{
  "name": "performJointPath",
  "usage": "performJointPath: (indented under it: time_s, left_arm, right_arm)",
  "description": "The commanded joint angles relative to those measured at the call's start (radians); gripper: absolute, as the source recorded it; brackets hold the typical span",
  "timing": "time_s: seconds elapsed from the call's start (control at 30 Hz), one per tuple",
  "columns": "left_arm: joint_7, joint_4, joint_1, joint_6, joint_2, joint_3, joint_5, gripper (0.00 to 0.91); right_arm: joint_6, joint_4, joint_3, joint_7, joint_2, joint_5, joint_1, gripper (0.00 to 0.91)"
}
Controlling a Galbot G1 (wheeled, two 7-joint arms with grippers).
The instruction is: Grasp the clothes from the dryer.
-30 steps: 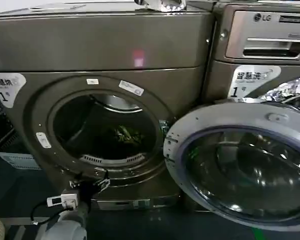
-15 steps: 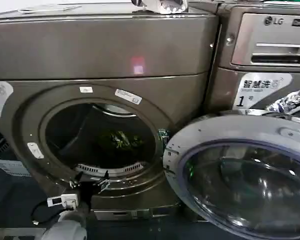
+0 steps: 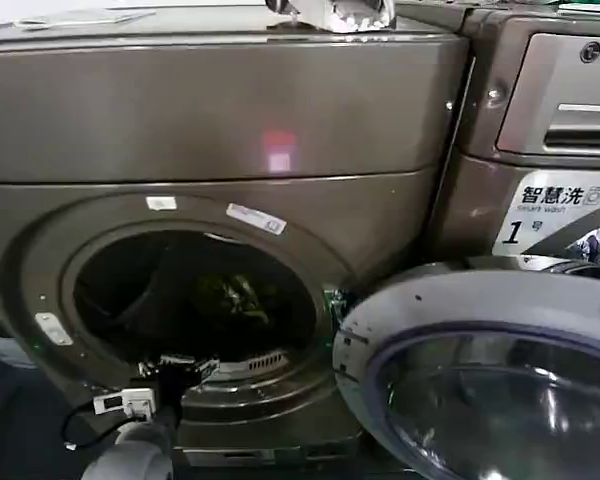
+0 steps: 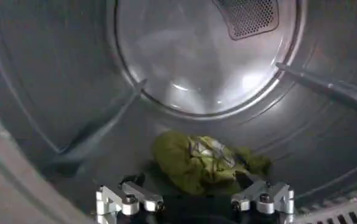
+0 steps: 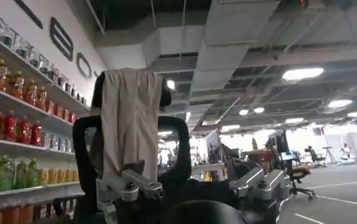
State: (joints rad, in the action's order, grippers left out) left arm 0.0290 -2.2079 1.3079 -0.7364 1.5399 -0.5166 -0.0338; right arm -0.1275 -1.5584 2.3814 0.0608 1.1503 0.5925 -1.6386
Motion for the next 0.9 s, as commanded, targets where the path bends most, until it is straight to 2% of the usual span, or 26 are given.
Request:
performJointPath:
  time_s: [0.03,0.37,0.9]
  left_arm:
    - [0.002,0.006,-0.006,-0.049,0.003,-0.002,-0.003,0.907]
    - [-0.013,0.088,-0.092,-0.021,0.008,-0.026,-0.083,0.907]
    - [-0.059,0.447,-0.377,0.059,0.001,-0.040,-0.161,0.907]
  right_arm:
    - [0.006,-0.005,-0.005,-0.001,0.004,-0.001,0.000,0.907]
    - [0.011,-0.017,-0.018,-0.002,0.000,0.000,0.005,0.907]
    - [0.013,-0.025,-0.042,-0.003,-0.002,-0.002,0.008,0.907]
